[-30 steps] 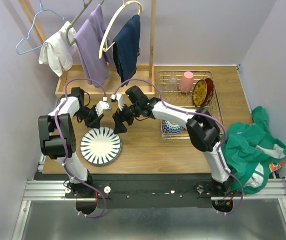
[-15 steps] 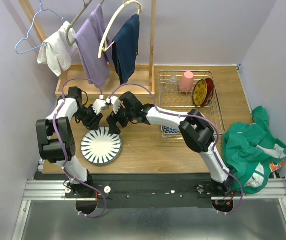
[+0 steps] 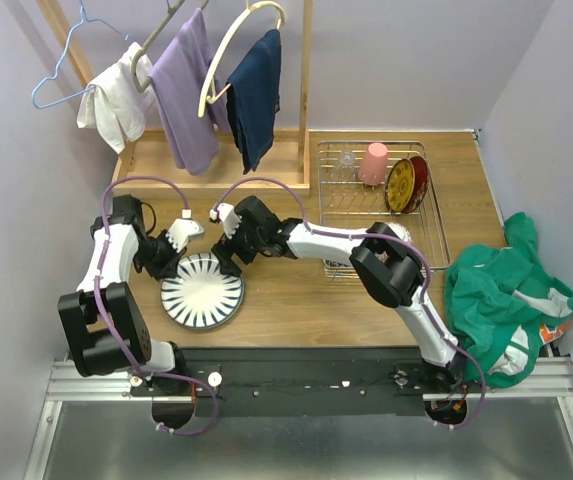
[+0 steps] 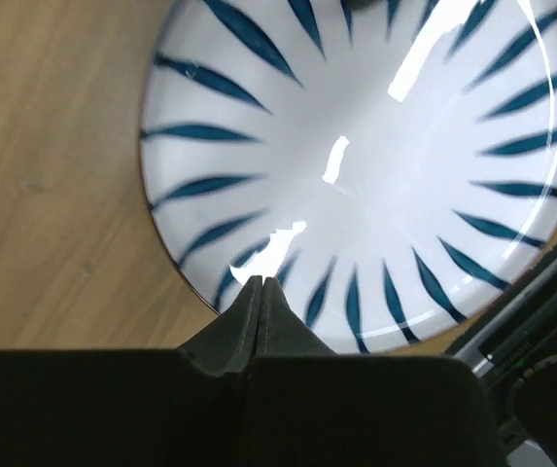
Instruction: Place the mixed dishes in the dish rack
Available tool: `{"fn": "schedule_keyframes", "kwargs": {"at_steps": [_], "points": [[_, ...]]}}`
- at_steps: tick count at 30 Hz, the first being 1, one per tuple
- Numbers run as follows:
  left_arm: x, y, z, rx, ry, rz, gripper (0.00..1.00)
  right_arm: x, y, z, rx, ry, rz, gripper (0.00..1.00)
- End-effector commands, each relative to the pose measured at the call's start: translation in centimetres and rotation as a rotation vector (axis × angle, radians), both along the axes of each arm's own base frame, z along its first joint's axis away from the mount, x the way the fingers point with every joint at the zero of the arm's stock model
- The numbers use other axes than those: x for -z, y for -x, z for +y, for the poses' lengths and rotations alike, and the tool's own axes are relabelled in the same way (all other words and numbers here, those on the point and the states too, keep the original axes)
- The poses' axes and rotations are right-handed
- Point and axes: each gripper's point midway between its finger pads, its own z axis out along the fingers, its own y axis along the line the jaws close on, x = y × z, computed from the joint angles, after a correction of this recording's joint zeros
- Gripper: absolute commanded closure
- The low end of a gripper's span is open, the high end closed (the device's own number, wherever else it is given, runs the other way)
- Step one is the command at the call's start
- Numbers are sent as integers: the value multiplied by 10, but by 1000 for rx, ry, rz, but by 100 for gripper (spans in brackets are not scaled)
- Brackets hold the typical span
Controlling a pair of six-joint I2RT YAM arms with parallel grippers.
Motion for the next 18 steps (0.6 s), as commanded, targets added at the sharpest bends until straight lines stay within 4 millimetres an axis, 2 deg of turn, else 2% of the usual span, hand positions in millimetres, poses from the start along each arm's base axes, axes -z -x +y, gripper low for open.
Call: {"fn": "schedule_keyframes", "kwargs": {"at_steps": [1, 3, 7, 11, 18], "points": [[2, 24, -3, 19, 89, 17, 100, 42, 17, -32, 29, 154, 64, 5], [6, 27, 5, -3, 99, 18, 100, 34, 20, -32, 28, 137, 72, 5], [19, 38, 9, 14, 112, 65, 100, 38, 29, -35, 13, 141, 106, 5], [37, 46, 11, 37, 86, 83, 100, 45, 20, -40, 54, 174, 76, 5], [66, 44, 19, 42, 59, 121, 100, 38, 2, -49, 117, 202, -13, 4]]}}
